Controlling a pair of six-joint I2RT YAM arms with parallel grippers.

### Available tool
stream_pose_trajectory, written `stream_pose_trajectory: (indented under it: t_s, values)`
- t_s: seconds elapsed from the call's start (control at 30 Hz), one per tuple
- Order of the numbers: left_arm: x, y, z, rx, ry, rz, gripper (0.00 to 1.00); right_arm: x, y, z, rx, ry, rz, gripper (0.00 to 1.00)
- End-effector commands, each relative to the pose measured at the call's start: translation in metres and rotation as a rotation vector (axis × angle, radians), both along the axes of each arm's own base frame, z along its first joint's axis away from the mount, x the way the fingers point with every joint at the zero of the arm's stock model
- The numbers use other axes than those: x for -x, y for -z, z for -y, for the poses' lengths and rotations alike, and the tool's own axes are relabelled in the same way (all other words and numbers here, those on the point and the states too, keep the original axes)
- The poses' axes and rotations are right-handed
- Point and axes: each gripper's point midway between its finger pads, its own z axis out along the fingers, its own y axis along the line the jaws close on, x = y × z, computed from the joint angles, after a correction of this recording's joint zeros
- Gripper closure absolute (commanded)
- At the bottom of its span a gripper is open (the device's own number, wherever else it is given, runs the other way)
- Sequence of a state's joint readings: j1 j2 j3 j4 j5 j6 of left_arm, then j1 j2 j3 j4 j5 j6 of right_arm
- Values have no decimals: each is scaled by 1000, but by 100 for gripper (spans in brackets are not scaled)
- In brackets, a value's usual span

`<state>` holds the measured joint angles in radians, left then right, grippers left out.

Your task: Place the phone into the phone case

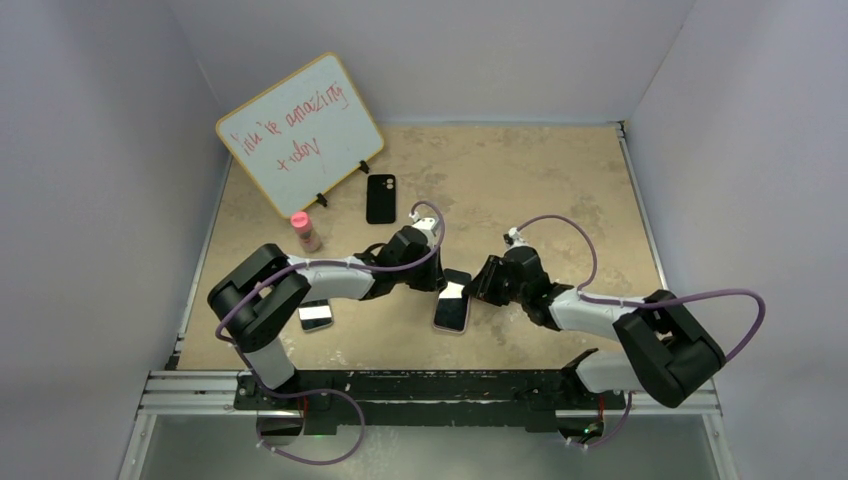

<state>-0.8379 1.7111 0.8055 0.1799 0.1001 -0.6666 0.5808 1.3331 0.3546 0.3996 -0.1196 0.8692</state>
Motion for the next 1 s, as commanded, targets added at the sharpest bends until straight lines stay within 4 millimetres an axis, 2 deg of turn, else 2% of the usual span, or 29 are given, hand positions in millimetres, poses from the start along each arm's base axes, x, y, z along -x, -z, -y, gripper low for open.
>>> stream_pose_trajectory:
  t_s: [0.0,0.13,0.23,0.37,0.57,0.73,0.8,0.97]
  values:
    - [21,-4,12,61,44,-62,85,5,8,-2,19,-33,-22,70]
    - [15,-23,1,37,0,-35,75,9,5,-3,26,-60,-40,68]
    - [16,-27,-5,28,-16,-41,72,14,3,-1,31,-66,-50,65]
    - [21,-21,-7,33,-9,-59,72,19,3,2,44,-64,-77,55]
    - [25,-6,-11,5,-4,-82,81,25,4,5,35,-36,-106,48]
    - [35,2,-7,38,26,-121,91,31,1,-7,-67,-42,-135,42]
    - [43,1,-5,83,36,-142,94,33,-5,-17,-140,-53,-150,41]
    - [63,0,-3,181,55,-219,96,28,-32,-36,-286,-91,-94,38]
